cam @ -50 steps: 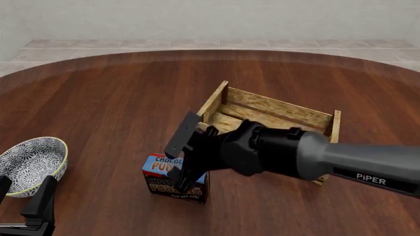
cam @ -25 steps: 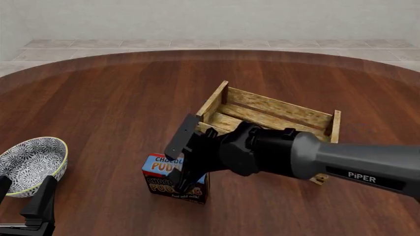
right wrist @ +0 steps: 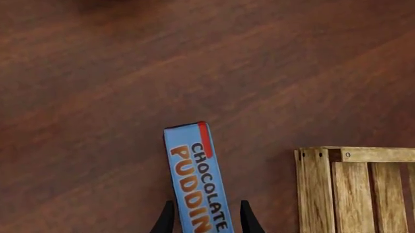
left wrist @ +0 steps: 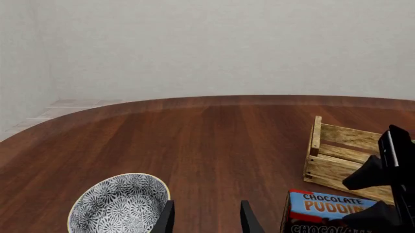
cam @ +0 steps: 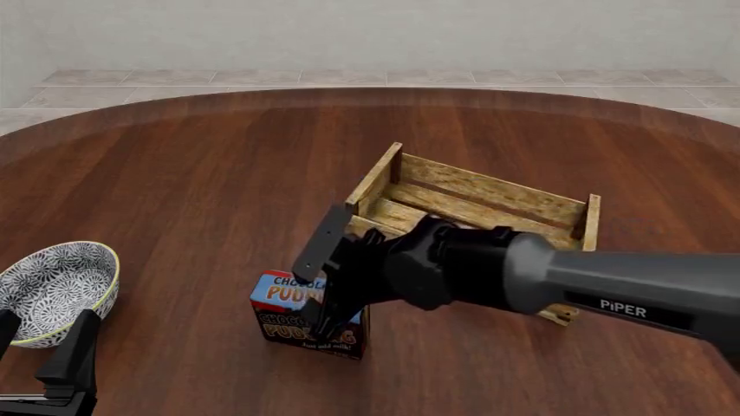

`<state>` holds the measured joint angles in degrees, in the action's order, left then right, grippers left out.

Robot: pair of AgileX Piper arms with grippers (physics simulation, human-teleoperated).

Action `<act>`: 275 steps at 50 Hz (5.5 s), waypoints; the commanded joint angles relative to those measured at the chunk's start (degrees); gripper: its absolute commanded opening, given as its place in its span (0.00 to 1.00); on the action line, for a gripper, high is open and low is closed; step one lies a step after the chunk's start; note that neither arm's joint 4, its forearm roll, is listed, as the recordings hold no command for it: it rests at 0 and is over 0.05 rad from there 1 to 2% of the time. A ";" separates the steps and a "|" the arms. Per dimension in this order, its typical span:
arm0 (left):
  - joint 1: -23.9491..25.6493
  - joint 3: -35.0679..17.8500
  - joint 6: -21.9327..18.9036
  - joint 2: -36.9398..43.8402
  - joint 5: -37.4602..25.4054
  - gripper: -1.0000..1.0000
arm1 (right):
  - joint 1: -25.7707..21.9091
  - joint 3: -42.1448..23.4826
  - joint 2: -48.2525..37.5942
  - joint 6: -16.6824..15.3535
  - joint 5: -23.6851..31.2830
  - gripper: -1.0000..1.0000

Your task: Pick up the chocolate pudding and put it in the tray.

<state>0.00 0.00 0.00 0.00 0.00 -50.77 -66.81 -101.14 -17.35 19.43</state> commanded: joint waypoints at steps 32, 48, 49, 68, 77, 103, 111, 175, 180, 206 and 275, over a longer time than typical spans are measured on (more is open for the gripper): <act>0.00 0.00 0.00 0.00 0.00 1.00 | -0.87 0.31 -3.47 1.48 -1.76 1.00; 0.00 0.00 0.00 0.00 0.00 1.00 | -0.05 0.58 -1.01 0.20 -1.67 0.00; 0.00 0.00 0.00 0.00 0.00 1.00 | 0.49 0.65 -0.73 -0.48 -1.86 0.00; 0.00 0.00 0.00 0.00 0.00 1.00 | 3.17 0.07 9.92 -5.22 3.91 0.00; 0.00 0.00 0.00 0.00 0.00 1.00 | 7.28 -0.18 14.69 -9.28 7.48 0.00; 0.00 0.00 0.00 0.00 0.00 1.00 | 17.95 2.08 20.57 -16.06 10.30 0.00; 0.00 0.00 0.00 0.00 0.00 1.00 | 20.70 2.14 21.25 -17.31 10.30 0.00; 0.00 0.00 0.00 0.00 0.00 1.00 | 31.97 -7.74 8.99 -21.32 6.39 0.00; 0.00 0.00 0.00 0.00 0.00 1.00 | 32.59 -7.53 7.60 -21.27 5.46 0.00; 0.00 0.00 0.00 0.00 0.00 1.00 | 33.20 -7.70 4.18 -17.49 3.20 0.00; 0.00 0.00 0.00 0.00 0.00 1.00 | 33.33 -4.58 1.00 -13.74 -2.10 0.00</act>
<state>0.00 0.00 0.00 0.00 0.00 -17.68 -72.11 -100.37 -32.50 18.05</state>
